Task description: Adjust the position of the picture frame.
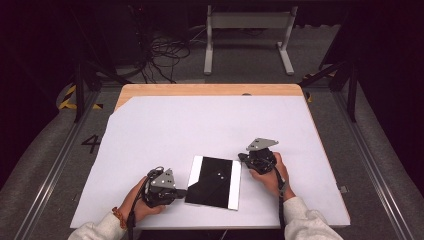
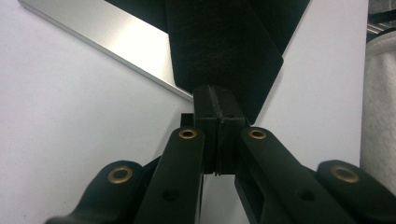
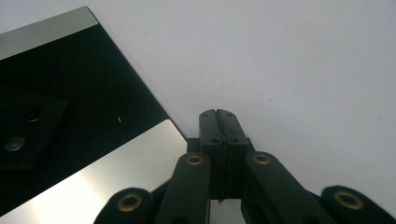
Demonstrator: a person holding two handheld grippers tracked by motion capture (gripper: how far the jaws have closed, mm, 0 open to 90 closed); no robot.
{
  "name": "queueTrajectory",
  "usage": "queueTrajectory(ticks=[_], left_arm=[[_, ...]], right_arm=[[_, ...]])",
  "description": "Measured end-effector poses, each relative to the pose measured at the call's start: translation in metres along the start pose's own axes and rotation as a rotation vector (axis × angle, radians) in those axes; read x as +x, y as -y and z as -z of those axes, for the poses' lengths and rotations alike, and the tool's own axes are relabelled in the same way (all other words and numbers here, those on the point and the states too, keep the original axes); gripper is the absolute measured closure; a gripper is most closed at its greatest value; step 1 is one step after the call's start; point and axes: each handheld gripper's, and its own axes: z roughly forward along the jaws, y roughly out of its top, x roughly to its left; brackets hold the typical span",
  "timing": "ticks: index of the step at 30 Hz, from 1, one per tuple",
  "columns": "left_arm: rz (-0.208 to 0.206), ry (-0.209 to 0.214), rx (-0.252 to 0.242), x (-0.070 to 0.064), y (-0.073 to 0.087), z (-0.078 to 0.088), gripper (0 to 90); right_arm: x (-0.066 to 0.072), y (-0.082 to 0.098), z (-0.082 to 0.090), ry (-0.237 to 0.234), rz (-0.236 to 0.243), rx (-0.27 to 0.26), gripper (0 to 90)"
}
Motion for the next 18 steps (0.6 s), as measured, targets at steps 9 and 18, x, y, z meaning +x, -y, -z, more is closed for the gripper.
queueTrajectory(ticks=[9,18], left_arm=[[-0.019,-0.002,0.009,-0.007,0.003,0.003,89.7],[-0.025,0.014,0.0,-0.012,0.007,0.004,89.5]], right_arm=[[0.018,0.023,0.03,-0.063,0.043,0.008,90.0],[0.066,0.044,0.068,-0.198,0.116,-0.02,90.0]])
